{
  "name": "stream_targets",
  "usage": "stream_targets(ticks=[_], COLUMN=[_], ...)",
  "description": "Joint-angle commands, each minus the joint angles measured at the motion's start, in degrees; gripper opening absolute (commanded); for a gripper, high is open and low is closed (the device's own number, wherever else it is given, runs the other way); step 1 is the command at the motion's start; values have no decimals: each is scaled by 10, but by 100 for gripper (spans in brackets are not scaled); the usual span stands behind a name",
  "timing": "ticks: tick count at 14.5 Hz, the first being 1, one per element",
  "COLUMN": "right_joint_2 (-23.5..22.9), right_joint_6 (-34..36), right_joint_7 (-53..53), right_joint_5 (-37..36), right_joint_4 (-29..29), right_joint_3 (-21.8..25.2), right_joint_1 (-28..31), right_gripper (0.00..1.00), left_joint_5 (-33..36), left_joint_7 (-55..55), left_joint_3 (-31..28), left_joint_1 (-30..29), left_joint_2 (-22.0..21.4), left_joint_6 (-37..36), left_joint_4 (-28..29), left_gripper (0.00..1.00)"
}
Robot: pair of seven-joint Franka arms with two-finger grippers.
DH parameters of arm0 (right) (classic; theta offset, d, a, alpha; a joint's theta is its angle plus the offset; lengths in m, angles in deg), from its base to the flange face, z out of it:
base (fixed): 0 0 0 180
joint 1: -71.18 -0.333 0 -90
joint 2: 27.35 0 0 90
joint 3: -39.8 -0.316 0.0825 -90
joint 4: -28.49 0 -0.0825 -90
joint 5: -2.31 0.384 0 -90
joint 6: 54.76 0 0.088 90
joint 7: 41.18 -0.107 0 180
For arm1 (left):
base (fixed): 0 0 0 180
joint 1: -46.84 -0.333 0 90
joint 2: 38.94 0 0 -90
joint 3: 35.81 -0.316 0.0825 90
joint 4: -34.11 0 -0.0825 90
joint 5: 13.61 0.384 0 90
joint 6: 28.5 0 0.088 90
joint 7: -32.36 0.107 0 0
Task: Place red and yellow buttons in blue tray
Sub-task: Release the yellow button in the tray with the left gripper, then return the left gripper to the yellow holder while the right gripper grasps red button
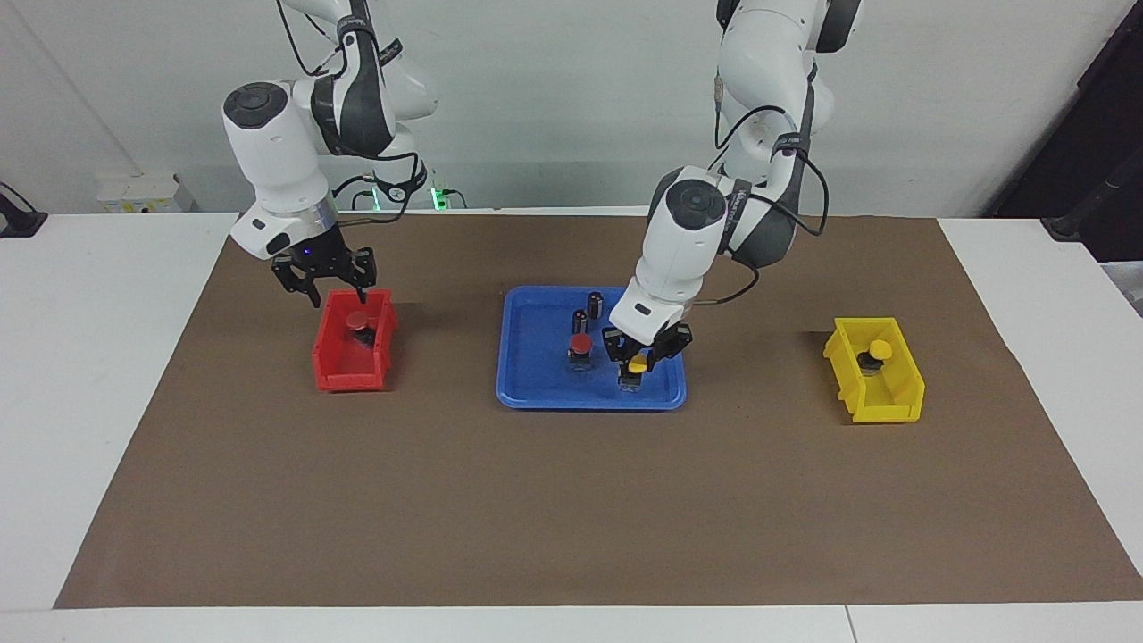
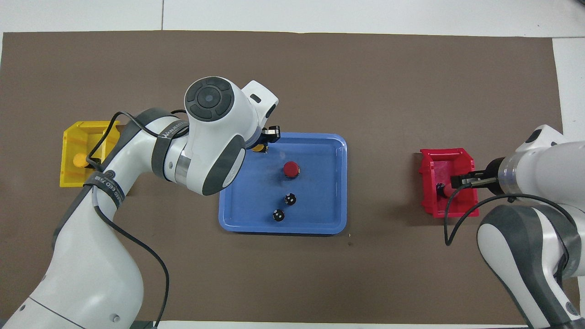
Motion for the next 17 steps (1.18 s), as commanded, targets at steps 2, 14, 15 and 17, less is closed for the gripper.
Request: stream_targets(ticks=[2, 14, 15, 17], right_joint_2=[-4, -34, -34, -32], right_joint_6=[-51, -115, -115, -115], right_joint_7=[4, -32, -28, -13], right_joint_5=[12, 12, 12, 12], right_joint_4=[-37, -74, -75, -80], right_joint_3=[-7, -8, -7, -7], right_joint_1=[24, 5, 5, 10], right_gripper=[66, 64, 64, 64], left_joint_5=[-16, -11, -10, -2], left_joint_7=[12, 53, 99, 218], left_joint_3=[-12, -22, -22, -26], left_joint_1=[21, -83, -120, -204], left_joint_2=[-24, -158, -176, -196], left_joint_6=[0, -166, -206, -276], left_joint_4=[57, 25, 17, 4], left_gripper=[1, 100, 100, 100])
